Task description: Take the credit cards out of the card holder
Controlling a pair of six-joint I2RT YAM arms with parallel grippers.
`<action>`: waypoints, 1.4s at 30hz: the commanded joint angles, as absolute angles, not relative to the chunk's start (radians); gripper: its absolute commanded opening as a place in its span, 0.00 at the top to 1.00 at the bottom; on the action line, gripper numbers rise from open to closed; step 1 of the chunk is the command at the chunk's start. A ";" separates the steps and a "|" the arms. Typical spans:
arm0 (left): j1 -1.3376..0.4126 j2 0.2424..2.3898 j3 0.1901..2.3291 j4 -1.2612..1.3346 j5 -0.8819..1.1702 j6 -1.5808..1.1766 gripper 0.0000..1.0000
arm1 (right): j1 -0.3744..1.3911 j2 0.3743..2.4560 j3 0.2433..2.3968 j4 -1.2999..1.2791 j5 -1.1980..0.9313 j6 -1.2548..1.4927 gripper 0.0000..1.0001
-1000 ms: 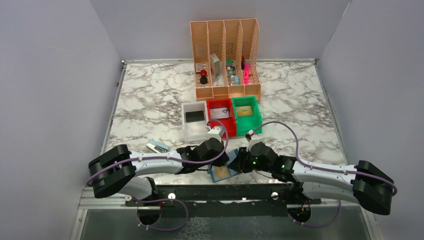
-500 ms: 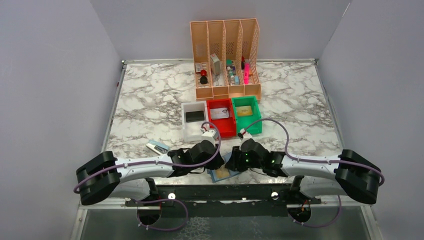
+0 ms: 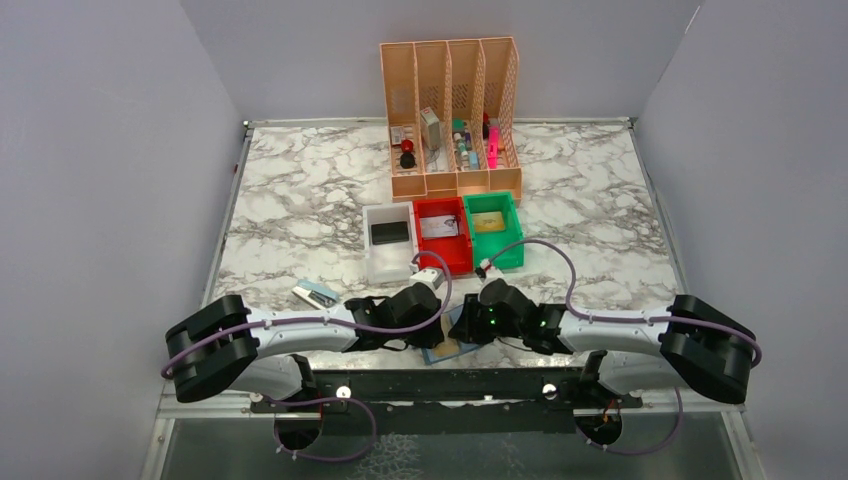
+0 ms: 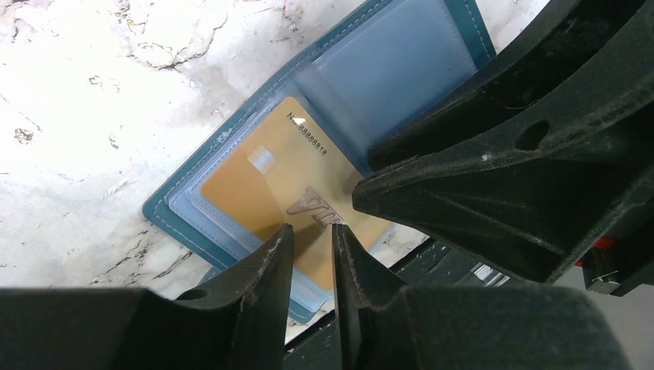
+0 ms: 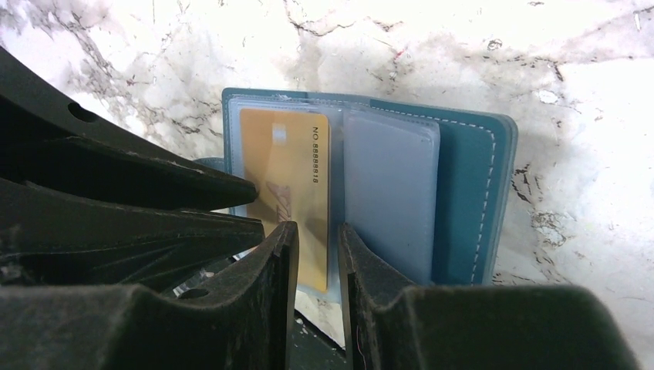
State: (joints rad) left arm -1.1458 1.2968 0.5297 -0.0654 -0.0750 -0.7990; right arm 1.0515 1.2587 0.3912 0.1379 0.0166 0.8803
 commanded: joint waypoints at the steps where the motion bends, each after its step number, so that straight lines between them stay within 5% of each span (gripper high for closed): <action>1: -1.149 1.293 0.536 -0.148 -0.082 -0.778 0.71 | 1.048 1.275 0.357 0.199 0.018 0.915 0.70; 10: -1.150 1.309 0.498 -0.138 -0.068 -0.791 0.73 | 1.048 1.287 0.320 0.265 0.015 0.981 0.74; 23: -1.152 1.278 0.476 -0.138 -0.087 -0.799 0.74 | 1.036 1.233 0.261 0.388 -0.038 1.017 0.99; 31: -1.151 1.208 0.482 -0.190 -0.121 -0.804 0.70 | 1.032 1.218 0.247 0.340 0.011 1.036 0.98; 37: -1.151 1.202 0.479 -0.170 -0.113 -0.806 0.68 | 1.032 1.220 0.257 0.310 0.025 1.018 0.83; 42: -1.150 1.230 0.485 -0.121 -0.106 -0.796 0.70 | 1.032 1.221 0.251 0.333 0.006 1.007 0.80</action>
